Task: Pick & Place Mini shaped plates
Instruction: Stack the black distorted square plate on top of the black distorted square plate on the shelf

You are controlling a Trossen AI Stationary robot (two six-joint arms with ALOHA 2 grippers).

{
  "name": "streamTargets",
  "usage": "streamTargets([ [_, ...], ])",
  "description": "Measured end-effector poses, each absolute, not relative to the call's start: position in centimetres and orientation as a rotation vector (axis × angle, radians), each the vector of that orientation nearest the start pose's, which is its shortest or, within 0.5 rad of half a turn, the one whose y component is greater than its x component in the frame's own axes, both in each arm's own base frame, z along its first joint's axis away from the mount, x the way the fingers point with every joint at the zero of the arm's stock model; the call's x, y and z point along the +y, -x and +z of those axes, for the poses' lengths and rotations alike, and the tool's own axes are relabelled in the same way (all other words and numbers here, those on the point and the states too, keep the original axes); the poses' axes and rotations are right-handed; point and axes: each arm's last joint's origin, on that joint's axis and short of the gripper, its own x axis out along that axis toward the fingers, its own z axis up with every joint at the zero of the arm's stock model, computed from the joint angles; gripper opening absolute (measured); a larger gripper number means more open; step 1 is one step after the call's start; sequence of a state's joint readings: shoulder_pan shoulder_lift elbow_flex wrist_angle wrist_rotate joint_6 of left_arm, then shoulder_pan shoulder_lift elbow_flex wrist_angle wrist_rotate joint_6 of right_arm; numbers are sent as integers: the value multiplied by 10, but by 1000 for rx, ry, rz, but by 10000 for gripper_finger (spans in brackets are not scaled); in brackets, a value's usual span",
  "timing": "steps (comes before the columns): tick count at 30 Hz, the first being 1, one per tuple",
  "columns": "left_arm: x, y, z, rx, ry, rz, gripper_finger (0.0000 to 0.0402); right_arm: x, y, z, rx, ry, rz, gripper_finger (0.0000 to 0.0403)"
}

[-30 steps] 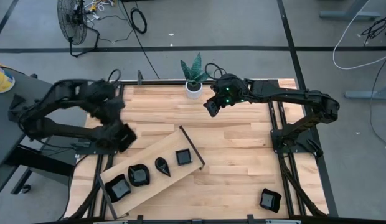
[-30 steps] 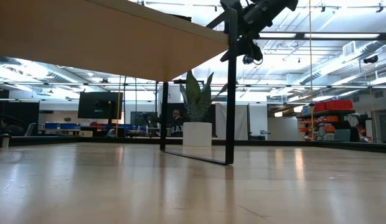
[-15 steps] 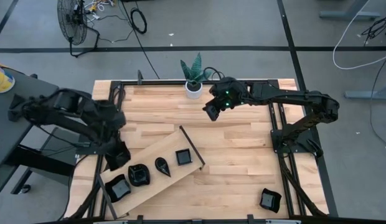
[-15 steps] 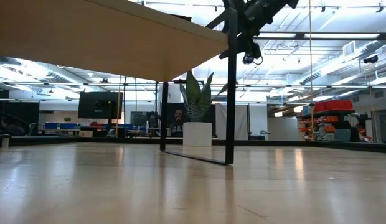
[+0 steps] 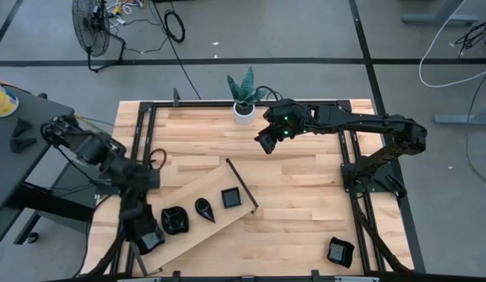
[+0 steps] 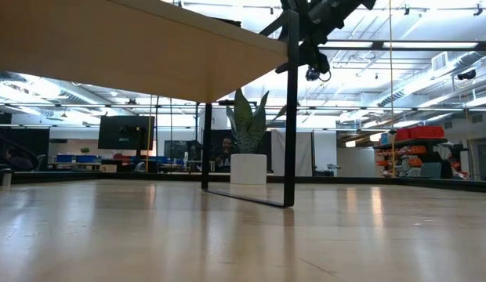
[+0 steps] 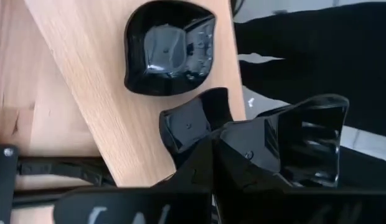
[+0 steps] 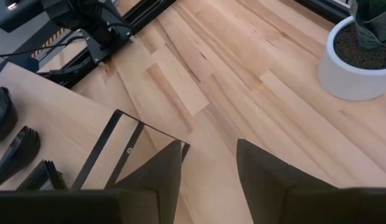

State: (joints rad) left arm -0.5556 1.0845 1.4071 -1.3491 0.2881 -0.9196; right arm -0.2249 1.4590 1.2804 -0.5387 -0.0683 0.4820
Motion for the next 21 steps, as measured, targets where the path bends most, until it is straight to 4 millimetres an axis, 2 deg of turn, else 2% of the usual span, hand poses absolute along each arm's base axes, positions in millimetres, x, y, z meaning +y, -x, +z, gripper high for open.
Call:
streamTargets([
  [8,-119,-143,373,1403,623,-92,2,-68,-308,318,662,-572,-322,157],
  [12,-128,-146,367,1382,564,-18,2,-68,-308,318,662,-572,-322,157],
  [17,-133,-140,359,1464,504,83,2,-68,-308,318,662,-572,-322,157],
  [21,-139,-136,360,1429,489,74,2,-68,-308,318,662,-572,-322,157],
])
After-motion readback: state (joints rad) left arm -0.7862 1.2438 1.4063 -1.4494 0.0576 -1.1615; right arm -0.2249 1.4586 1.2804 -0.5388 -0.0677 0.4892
